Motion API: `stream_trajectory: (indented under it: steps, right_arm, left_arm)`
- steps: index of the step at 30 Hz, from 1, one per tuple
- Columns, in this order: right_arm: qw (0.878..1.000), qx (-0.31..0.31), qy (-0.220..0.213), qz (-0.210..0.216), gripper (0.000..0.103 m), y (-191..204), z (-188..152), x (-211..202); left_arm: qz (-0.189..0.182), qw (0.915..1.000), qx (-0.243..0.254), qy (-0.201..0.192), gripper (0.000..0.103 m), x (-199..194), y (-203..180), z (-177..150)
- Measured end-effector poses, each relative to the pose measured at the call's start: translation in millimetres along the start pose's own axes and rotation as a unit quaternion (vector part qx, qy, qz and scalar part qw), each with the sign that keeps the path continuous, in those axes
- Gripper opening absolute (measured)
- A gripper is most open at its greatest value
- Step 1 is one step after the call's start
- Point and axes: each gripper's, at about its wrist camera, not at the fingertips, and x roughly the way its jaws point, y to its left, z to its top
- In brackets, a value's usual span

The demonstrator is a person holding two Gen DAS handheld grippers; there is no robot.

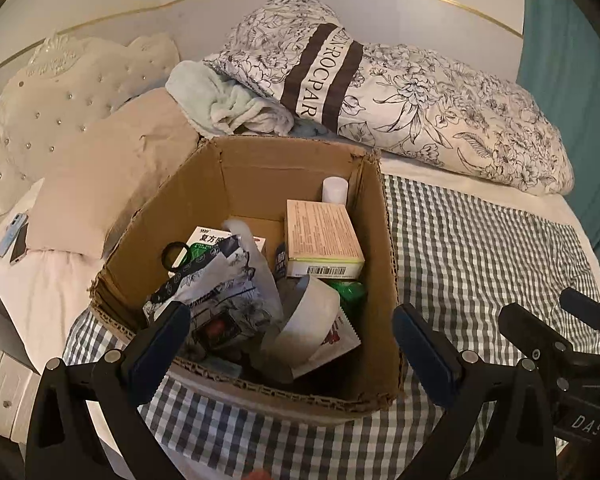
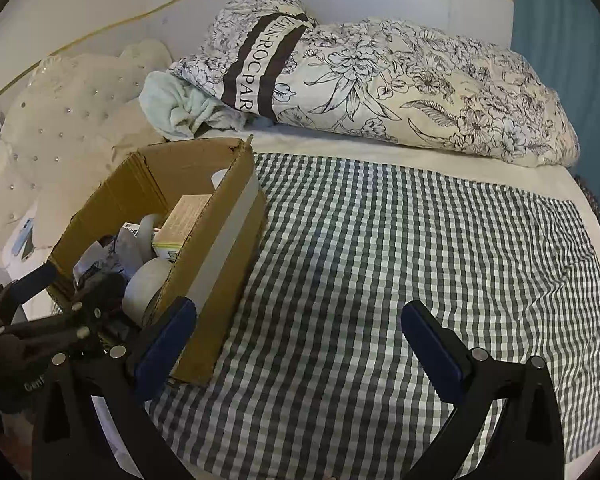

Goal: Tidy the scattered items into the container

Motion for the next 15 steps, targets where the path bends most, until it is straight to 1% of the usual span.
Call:
stream_trajectory:
  steps: [3, 7, 11, 15]
  right_arm:
    - [1.0, -0.006, 0.006, 0.001, 0.103, 2.3, -1.2, 0.7]
    - [1.0, -0.008, 0.009, 0.0, 0.103, 2.6, -2.7, 1.5]
    - [1.0, -0.011, 0.015, -0.003, 0.103, 1.8, -4.0, 3.8]
    - [1.0, -0.006, 0.017, -0.006, 0.103, -1.8, -4.2, 6.2]
  left_arm:
    - [0.002, 1.0, -0.003, 0.008, 0.103, 1.7, 1.6, -1.7]
    - [-0.002, 0.9999, -0.008, 0.009, 0.103, 2.9, 4.9, -1.3]
    - [0.017, 0.9998, 0.0, -0.003, 0.103, 0.1, 2.8, -2.1]
    - [0.018, 0.9998, -0.006, -0.01, 0.103, -1.4, 5.1, -1.7]
